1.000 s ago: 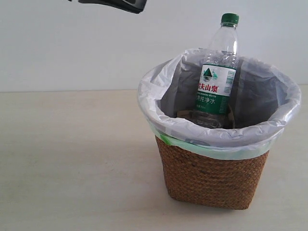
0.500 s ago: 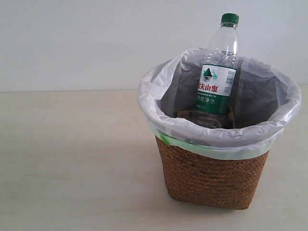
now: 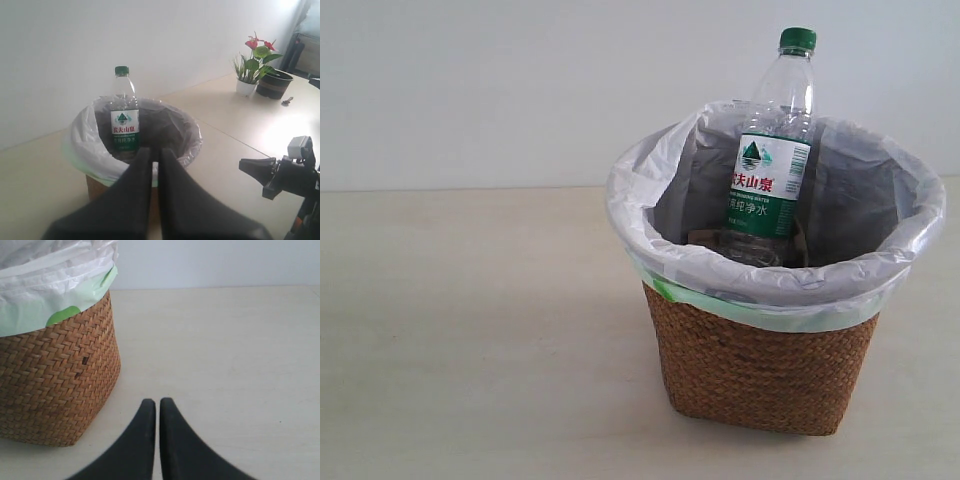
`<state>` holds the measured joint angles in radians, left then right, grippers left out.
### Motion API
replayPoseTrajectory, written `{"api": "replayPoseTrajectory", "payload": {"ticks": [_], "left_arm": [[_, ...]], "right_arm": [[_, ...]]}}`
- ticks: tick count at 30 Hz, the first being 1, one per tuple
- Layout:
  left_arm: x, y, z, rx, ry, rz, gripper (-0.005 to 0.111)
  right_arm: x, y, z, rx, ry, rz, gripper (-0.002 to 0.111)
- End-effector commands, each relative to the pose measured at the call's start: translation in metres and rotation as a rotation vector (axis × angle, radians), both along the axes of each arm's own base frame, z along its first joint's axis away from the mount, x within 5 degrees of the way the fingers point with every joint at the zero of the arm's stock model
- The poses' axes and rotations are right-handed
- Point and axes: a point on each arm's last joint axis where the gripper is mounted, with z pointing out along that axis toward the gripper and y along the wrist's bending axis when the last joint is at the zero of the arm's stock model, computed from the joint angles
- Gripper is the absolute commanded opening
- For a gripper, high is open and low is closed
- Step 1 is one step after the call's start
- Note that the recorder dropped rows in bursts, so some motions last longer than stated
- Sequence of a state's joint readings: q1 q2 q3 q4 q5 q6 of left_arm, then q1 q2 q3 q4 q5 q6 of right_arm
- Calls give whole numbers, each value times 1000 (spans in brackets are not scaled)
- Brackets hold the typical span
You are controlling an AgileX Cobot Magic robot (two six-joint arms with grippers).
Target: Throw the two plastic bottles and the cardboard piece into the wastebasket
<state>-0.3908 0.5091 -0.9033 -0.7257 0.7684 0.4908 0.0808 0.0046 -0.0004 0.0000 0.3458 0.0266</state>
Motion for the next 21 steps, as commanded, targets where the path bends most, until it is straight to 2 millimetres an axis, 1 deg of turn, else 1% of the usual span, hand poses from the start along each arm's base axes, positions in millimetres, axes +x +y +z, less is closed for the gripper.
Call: {"api": "replayPoseTrajectory", "payload": {"ticks": [1, 5, 8, 21], "left_arm": [[-7, 4, -22, 1, 9, 17, 4], [-10, 5, -40, 15, 38, 14, 4], [-11, 5, -49, 22, 54, 13, 4], [-11, 5, -51, 23, 56, 13, 4]], "right_arm": [[0, 0, 1, -4, -10, -5, 0], [0, 0, 1, -4, -10, -5, 0], [0, 0, 1, -4, -10, -5, 0], [0, 0, 1, -4, -10, -5, 0]]}}
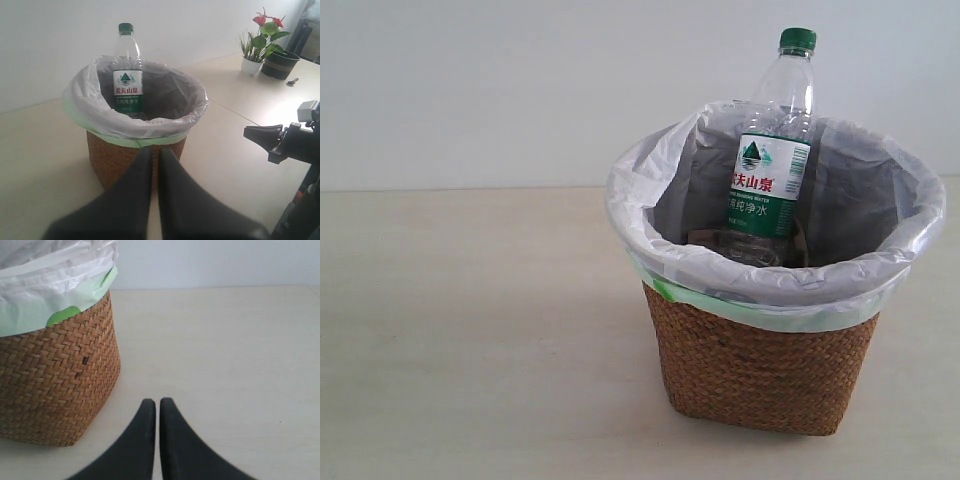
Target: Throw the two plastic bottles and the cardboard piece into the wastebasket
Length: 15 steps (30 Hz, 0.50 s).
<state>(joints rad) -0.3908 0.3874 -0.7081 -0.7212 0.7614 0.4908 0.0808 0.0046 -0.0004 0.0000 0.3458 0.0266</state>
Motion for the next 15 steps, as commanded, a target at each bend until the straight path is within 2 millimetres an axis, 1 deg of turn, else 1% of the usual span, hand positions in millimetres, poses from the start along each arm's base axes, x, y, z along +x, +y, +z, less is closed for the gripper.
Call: {"api": "replayPoseTrajectory", "payload": {"ticks": [1, 13, 15], "left_arm": [[-1, 1, 0, -5, -6, 7, 4], [-1, 1, 0, -5, -6, 7, 4], [-3, 2, -5, -5, -6, 8, 4]], "right_arm": [[0, 0, 1, -4, -10, -5, 0], [0, 0, 1, -4, -10, -5, 0], [0, 0, 1, -4, -10, -5, 0]]}}
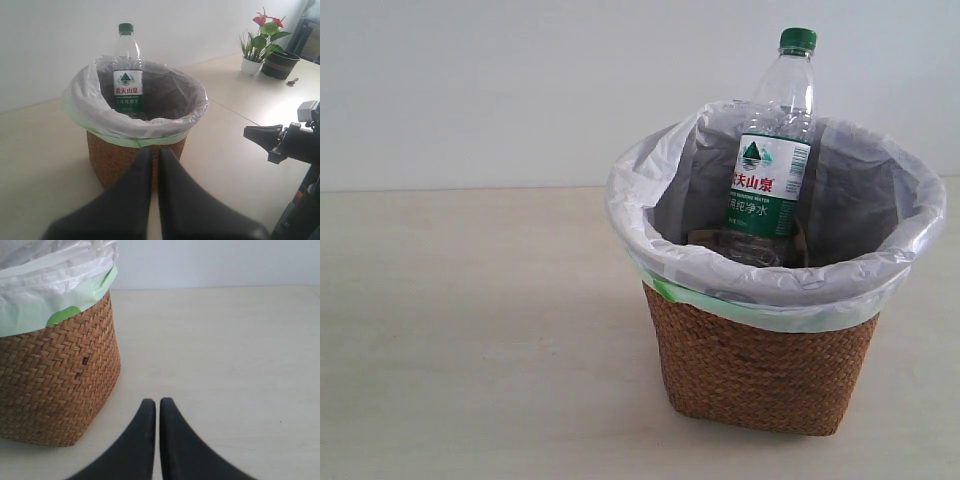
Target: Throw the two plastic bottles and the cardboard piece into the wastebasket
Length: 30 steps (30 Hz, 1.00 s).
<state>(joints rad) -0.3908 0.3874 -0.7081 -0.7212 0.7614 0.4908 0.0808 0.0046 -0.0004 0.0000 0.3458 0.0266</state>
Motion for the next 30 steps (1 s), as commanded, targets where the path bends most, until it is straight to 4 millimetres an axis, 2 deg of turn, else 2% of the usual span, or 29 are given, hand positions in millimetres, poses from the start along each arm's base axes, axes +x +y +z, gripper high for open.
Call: {"api": "replayPoseTrajectory", "payload": {"ticks": [1, 6, 11, 21, 25, 30], "left_arm": [[-4, 2, -7, -5, -6, 8, 4], [-13, 7, -46, 21, 11, 21, 4], [-15, 13, -64, 56, -14, 116, 4], [-27, 23, -74, 6, -144, 353, 4], [-26, 25, -75, -38, -94, 391, 4], [-23, 32, -75, -187, 13, 504, 4]], "right_arm": [[0, 0, 1, -4, -10, -5, 0], [0, 0, 1, -4, -10, -5, 0], [0, 0, 1, -4, -10, -5, 0], [0, 0, 1, -4, -10, -5, 0], [0, 0, 1, -4, -10, -5, 0], [0, 0, 1, -4, -10, -5, 0]]}}
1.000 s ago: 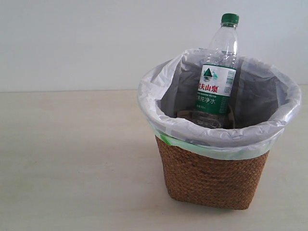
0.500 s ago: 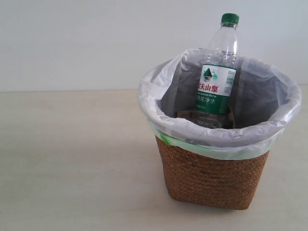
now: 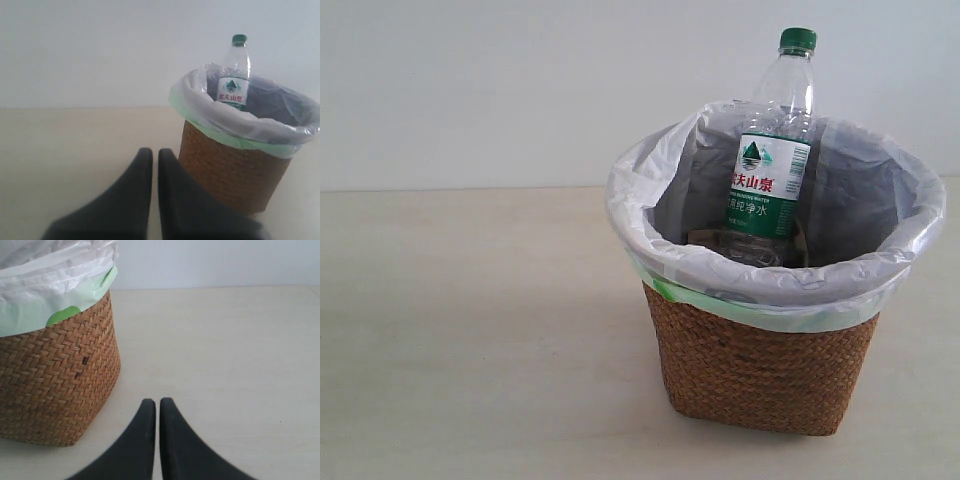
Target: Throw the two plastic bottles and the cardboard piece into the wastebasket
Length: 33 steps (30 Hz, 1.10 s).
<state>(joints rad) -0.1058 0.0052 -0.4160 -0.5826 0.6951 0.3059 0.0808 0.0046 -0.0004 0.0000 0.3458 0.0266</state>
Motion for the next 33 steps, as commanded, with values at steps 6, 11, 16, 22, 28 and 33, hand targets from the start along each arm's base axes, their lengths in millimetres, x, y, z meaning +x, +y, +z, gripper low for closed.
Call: {"api": "replayPoseTrajectory", "payload": {"ticks": [6, 11, 16, 22, 28, 33], "left_arm": [[7, 19, 0, -184, 47, 240, 4], [12, 21, -8, -150, 42, 265, 4], [22, 22, -24, -141, 22, 292, 4], [33, 25, -43, -105, -32, 329, 4], [42, 28, -64, -23, -120, 360, 4], [47, 28, -82, 14, -180, 364, 4]], "right_arm": [[0, 0, 1, -4, -10, -5, 0], [0, 0, 1, -4, -10, -5, 0], [0, 0, 1, -4, -10, -5, 0], [0, 0, 1, -4, -10, -5, 0], [0, 0, 1, -4, -10, -5, 0], [0, 0, 1, -4, -10, -5, 0]]}}
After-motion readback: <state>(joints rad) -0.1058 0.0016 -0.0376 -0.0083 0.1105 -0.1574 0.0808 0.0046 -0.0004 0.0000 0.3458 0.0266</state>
